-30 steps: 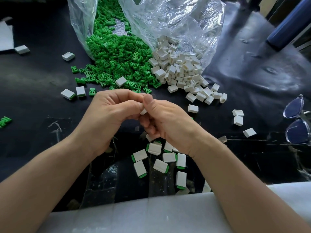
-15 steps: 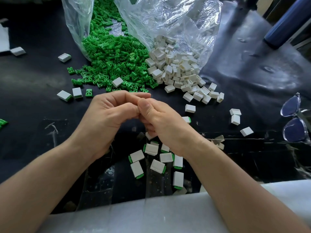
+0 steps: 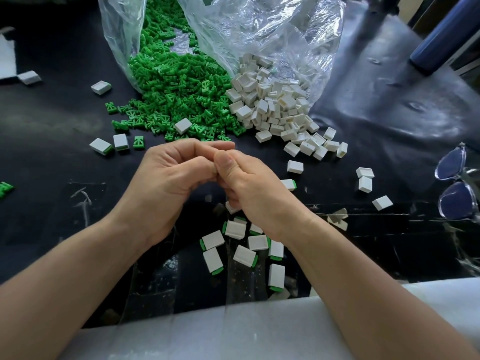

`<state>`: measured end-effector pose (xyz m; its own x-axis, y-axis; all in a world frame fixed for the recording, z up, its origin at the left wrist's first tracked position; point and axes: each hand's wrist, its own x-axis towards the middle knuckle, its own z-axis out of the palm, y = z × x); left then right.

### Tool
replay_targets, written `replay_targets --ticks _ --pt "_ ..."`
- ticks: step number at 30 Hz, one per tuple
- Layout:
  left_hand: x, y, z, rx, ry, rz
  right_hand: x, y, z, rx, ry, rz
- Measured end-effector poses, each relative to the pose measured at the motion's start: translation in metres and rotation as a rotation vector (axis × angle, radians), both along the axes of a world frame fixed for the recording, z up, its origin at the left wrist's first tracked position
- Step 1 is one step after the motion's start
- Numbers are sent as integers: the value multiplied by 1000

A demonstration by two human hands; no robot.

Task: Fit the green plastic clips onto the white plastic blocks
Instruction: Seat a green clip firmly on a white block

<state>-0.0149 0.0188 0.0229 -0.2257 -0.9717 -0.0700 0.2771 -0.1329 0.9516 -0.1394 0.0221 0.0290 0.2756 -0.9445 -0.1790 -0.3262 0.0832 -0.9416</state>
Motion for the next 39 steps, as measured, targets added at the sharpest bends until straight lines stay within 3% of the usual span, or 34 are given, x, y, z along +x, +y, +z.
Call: replay_targets --ticks 16,26,30,34,39 --pt "1 0 -1 -6 17 -15 2 1 0 -59 22 -14" --pt "3 -3 0 -12 -20 -19 -5 -4 2 25 -73 -30" --pt "9 -8 3 -25 -112 62 -21 -16 3 -124 132 -215" --pt "8 -3 5 -19 -168 -33 -41 -33 -5 -341 463 -432" --pt "9 1 7 -15 -213 -217 -47 -44 -16 -381 691 -395"
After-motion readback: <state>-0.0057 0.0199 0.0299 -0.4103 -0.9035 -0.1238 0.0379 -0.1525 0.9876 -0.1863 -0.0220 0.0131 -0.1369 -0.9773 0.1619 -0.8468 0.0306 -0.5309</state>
